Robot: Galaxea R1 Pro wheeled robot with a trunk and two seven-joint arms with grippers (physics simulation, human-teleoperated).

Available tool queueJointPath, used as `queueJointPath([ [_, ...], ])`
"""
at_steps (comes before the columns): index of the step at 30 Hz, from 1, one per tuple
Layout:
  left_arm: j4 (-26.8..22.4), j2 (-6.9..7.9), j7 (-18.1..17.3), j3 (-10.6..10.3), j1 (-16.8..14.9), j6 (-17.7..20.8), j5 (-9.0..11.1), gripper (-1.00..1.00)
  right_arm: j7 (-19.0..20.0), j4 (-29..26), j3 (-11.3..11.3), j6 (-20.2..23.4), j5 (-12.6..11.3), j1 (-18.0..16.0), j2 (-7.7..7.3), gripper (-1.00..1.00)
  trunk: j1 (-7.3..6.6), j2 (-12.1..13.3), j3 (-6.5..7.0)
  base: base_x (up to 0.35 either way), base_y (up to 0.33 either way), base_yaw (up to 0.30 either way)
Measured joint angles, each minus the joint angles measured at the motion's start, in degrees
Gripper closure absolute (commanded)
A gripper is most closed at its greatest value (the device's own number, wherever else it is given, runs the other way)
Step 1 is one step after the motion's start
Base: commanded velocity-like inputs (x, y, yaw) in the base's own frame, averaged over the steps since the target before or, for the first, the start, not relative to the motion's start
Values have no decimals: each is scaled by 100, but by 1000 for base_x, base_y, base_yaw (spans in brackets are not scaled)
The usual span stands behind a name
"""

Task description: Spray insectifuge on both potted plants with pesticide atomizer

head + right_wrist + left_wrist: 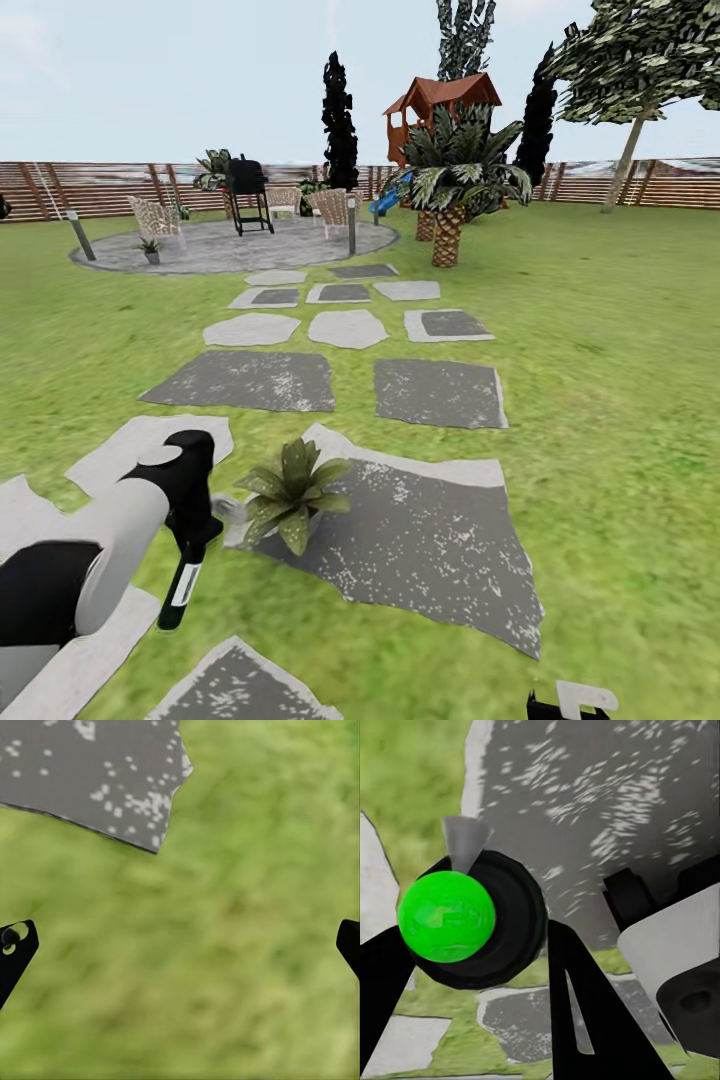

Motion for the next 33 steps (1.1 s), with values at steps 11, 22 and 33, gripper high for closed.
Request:
queueJointPath([
  [11, -88, -185, 0, -2, -47, -3, -19, 100, -2, -8, 0, 0, -3, 0, 16, -100, -3, 0, 0, 283, 0, 0],
  [22, -80, -358, 2, -3, -46, -12, -15, 100, -12, -8, 0, 0, -9, 0, 34, -100, -3, 0, 0, 331, -16, 227],
  [33, -77, -440, 3, -262, -37, -3, -13, 100, -14, -9, 1, -2, -9, 0, 27, -100, 0, 0, 0, 122, -275, 63],
])
